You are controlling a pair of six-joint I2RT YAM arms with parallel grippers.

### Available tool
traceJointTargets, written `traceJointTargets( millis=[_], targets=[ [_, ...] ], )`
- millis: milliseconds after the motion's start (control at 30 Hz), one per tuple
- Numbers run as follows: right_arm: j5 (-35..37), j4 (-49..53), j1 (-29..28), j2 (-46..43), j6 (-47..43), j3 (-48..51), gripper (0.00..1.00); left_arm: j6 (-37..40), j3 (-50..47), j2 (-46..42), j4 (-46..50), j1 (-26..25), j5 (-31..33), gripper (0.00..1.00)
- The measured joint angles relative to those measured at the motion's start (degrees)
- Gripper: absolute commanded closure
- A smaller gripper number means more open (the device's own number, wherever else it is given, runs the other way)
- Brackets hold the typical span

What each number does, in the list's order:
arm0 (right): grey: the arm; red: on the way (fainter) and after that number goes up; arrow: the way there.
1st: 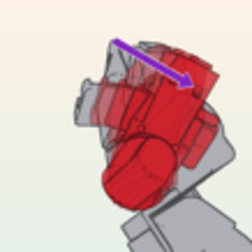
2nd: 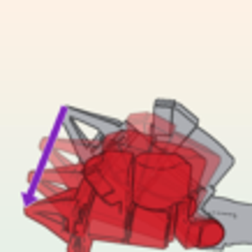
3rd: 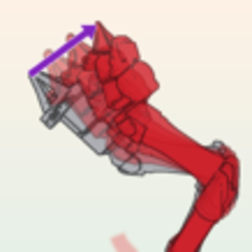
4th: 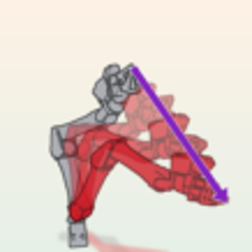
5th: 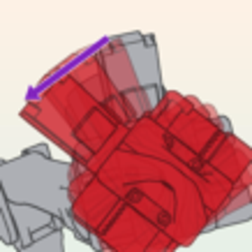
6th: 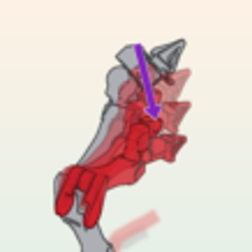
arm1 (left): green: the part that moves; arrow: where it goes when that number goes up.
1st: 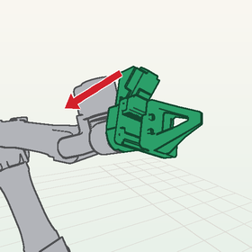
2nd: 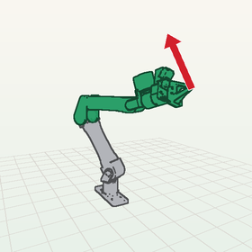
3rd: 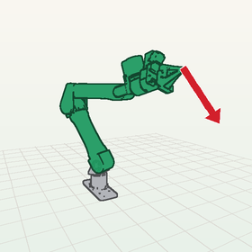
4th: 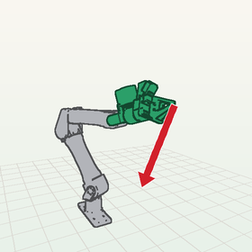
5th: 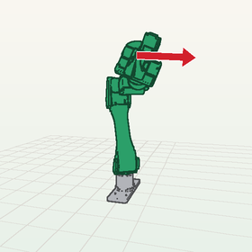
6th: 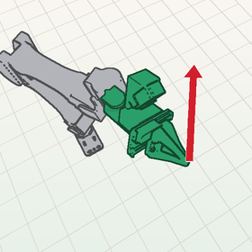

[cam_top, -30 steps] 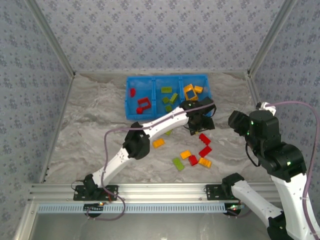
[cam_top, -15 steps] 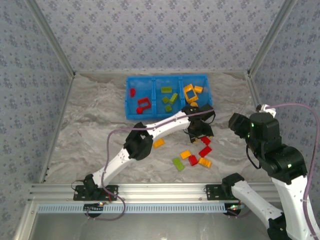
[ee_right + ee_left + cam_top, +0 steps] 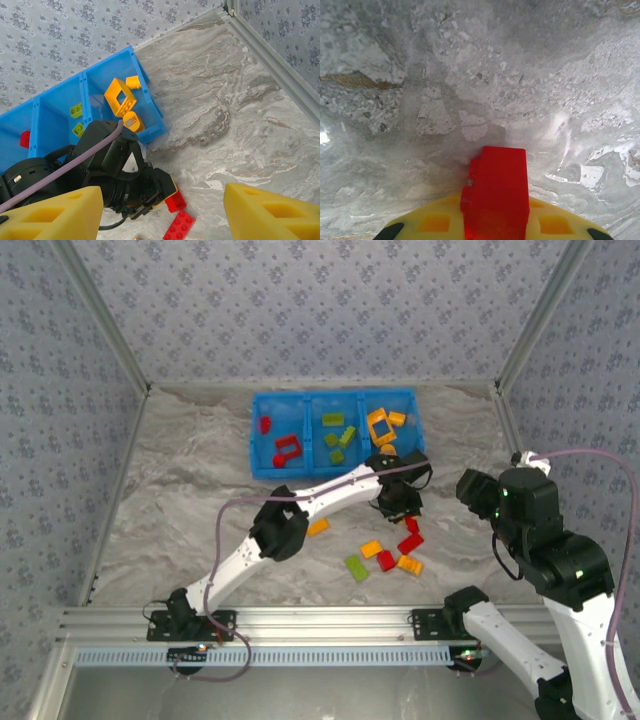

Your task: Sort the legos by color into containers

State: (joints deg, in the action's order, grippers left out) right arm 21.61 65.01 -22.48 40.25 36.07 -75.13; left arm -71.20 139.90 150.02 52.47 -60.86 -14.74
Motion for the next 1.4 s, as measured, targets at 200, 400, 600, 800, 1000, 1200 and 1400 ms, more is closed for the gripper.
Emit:
traceJointTargets(
  millis=[200, 400, 600, 800, 1000, 1200, 1400],
  targets=[
    [-1.0, 0.0, 0.0, 0.0, -1.0, 0.4, 0.34, 0.5, -2.7, -3.7, 1.7, 0.2, 2.4, 0.9],
    [-3.9, 0.0, 0.0, 1.1, -2.7, 0.4, 0.38, 1.1, -20.4, -24.2, 3.0, 3.1, 6.0, 0.9],
    [-6.1, 0.8, -2.9, 4.2, -2.2, 2.5, 0.41, 2.8, -28.0, -43.0, 6.3, 12.5, 12.0, 0.9],
    [-5.1, 0.7, -13.3, 9.2, 1.5, 4.4, 0.41, 8.2, -25.9, -43.3, 12.4, 24.8, 19.6, 0.9],
    [-5.3, -1.4, -18.2, 16.4, 4.3, 4.4, 0.38, 15.9, -22.2, -34.4, 13.1, 34.2, 22.8, 0.9],
    [-13.2, -6.5, -14.7, 15.5, 6.2, 11.0, 0.38, 21.0, -14.7, -21.4, 6.6, 37.0, 22.9, 0.89],
    [-18.7, -6.5, -10.1, 14.6, 7.5, 14.1, 0.37, 23.5, -3.7, -9.8, 3.7, 36.9, 23.6, 0.88]
  ],
)
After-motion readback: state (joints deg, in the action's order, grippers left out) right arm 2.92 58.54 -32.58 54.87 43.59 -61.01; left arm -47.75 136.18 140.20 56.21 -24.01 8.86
